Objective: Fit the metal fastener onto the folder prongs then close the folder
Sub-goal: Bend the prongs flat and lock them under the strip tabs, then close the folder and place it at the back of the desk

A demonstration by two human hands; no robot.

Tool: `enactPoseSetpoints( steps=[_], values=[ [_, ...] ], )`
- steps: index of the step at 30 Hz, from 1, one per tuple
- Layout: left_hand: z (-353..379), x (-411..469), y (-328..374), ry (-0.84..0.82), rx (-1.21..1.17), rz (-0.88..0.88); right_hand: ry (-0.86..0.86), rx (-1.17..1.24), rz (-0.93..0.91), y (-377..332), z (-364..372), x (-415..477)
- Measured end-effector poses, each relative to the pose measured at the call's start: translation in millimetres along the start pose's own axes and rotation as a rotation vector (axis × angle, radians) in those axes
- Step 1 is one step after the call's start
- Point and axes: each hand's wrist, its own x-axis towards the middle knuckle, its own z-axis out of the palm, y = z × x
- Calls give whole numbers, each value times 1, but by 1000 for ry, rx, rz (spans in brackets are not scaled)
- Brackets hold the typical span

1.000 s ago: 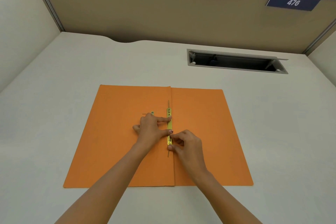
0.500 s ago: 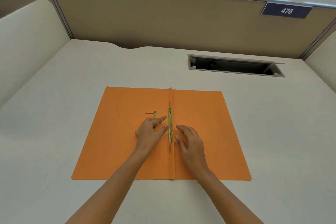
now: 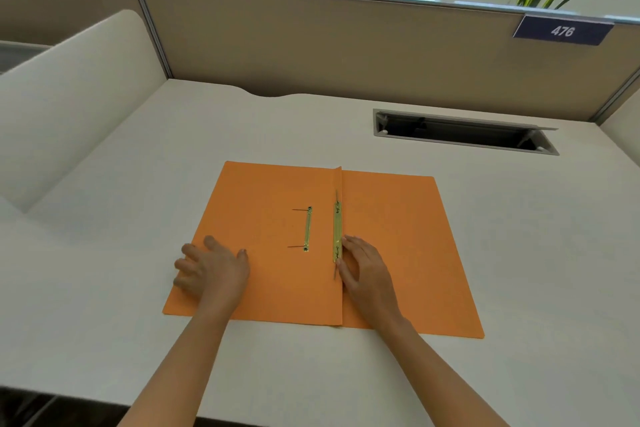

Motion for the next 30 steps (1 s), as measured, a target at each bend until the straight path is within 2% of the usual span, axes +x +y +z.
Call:
enactPoseSetpoints(
  steps=[5, 13, 19, 22, 27, 30],
  values=[
    [-9, 12, 1, -23, -131, -15, 13, 7, -2, 2, 0, 0],
    [-8, 12, -4, 32, -36, 1, 21, 14, -3, 2, 0, -1],
    [-36, 39, -16, -57, -193, -128, 15, 0, 9, 3, 1, 0],
    [-55, 56, -27, -236, -280, -37, 19, 15, 15, 4, 0, 0],
    [-111, 35, -21, -543, -720, 161, 51, 89, 50, 2, -2, 1],
    [-139, 9, -13, -767, -915, 326, 113, 225, 117, -3, -9, 1]
  ],
)
